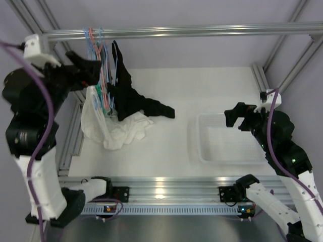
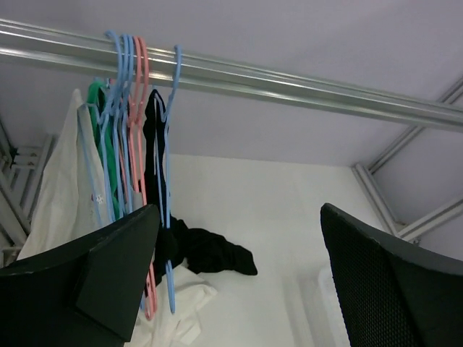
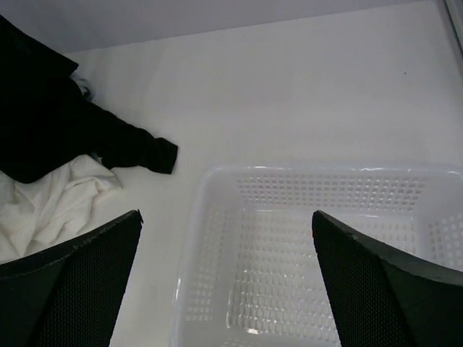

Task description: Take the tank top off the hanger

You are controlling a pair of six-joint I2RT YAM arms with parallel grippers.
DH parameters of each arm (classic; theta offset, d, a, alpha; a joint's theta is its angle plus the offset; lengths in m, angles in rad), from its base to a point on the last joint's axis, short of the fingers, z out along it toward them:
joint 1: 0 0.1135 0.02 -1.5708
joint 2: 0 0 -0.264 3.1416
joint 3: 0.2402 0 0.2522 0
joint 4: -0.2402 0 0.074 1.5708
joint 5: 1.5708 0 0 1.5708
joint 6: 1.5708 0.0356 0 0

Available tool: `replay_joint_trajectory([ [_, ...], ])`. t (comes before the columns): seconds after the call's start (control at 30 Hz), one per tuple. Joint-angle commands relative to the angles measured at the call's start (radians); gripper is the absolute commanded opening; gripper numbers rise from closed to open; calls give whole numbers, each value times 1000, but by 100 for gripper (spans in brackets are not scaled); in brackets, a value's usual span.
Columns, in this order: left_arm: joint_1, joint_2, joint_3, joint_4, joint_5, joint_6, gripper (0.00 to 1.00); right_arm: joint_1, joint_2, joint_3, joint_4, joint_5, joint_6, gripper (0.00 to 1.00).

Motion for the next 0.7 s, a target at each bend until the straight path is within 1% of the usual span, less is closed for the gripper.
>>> replay_joint_trajectory([
  [0.0, -5, 227, 70, -23, 67, 19, 97, -13, 17, 36, 49, -50, -4, 100],
  [0.03, -17, 250, 79, -23, 54, 30, 95, -15, 17, 36, 50, -55, -5, 99],
  [0.1, -50, 291, 79, -20, -67, 76, 93, -15, 14, 27, 55, -73, -10, 99],
  [0.17, -101, 310, 67, -13, -193, 137, 85, -15, 14, 21, 67, -78, -16, 99],
  [0.2, -109, 327, 64, -13, -212, 145, 81, -15, 19, 14, 70, -81, -15, 99],
  [0.23, -112, 333, 64, -13, -221, 149, 72, -13, 22, 13, 78, -86, -16, 99],
  [0.27, -112, 339, 61, -11, -220, 152, 69, -13, 23, 11, 79, -99, -15, 99],
  [0.33, -112, 342, 42, -10, -246, 151, 67, -13, 32, 5, 85, -113, -18, 99],
  [0.37, -112, 341, 33, -8, -247, 151, 63, -13, 34, 4, 87, -125, -18, 99],
  [0.43, -112, 338, 6, 0, -275, 154, 59, -15, 35, -2, 90, -133, -21, 99],
  [0.47, -112, 341, -4, 0, -287, 157, 55, -13, 35, -6, 93, -138, -24, 99],
  [0.5, -112, 339, -11, 0, -305, 162, 52, -15, 37, -10, 95, -136, -25, 99],
  [0.67, -112, 333, -59, 16, -299, 189, 52, -13, 42, -15, 104, -144, -30, 99],
])
